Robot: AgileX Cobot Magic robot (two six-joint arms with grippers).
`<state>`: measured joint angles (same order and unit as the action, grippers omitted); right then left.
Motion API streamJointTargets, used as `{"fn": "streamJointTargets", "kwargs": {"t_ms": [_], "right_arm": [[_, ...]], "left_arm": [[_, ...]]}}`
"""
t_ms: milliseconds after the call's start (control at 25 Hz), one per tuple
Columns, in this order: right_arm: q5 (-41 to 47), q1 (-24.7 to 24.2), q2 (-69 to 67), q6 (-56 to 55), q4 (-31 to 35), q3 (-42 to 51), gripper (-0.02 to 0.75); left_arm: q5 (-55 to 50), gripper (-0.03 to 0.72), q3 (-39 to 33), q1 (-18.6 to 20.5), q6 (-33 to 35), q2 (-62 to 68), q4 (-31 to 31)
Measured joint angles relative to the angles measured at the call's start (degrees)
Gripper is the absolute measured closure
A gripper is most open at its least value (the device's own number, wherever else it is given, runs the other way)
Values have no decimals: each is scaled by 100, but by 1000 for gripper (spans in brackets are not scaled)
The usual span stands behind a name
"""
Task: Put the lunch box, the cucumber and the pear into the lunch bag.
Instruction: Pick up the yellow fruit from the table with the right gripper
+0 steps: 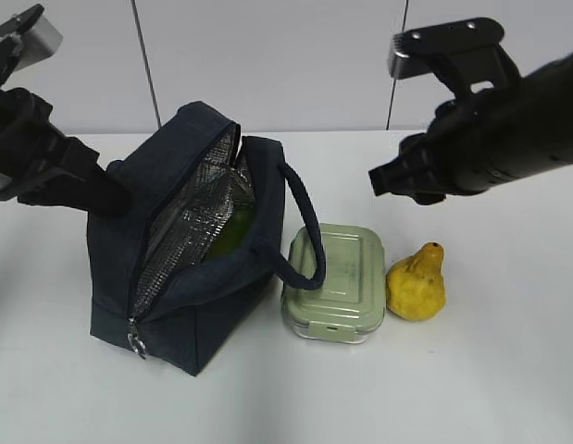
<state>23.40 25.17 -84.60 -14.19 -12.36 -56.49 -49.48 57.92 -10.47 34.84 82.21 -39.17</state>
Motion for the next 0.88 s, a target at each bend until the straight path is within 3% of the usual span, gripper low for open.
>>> {"fn": "streamJointTargets", "kwargs": {"t_ms": [160,280,400,640,880], "right_arm": [[141,-568,112,1667,2019,220,537],[496,-985,135,3752,3925,261,541],[375,-1128,277,5282,5306,454,540],[-691,-1139,978,6185,5746,1546,519],[-1137,-1139,909,6336,5834,2019,373]], "left_arm": [[-1,686,0,0,0,0,50],[-1,686,0,0,0,0,50],[-12,686,0,0,0,0,53],[-17,686,0,0,0,0,58],[-17,686,0,0,0,0,60]]}}
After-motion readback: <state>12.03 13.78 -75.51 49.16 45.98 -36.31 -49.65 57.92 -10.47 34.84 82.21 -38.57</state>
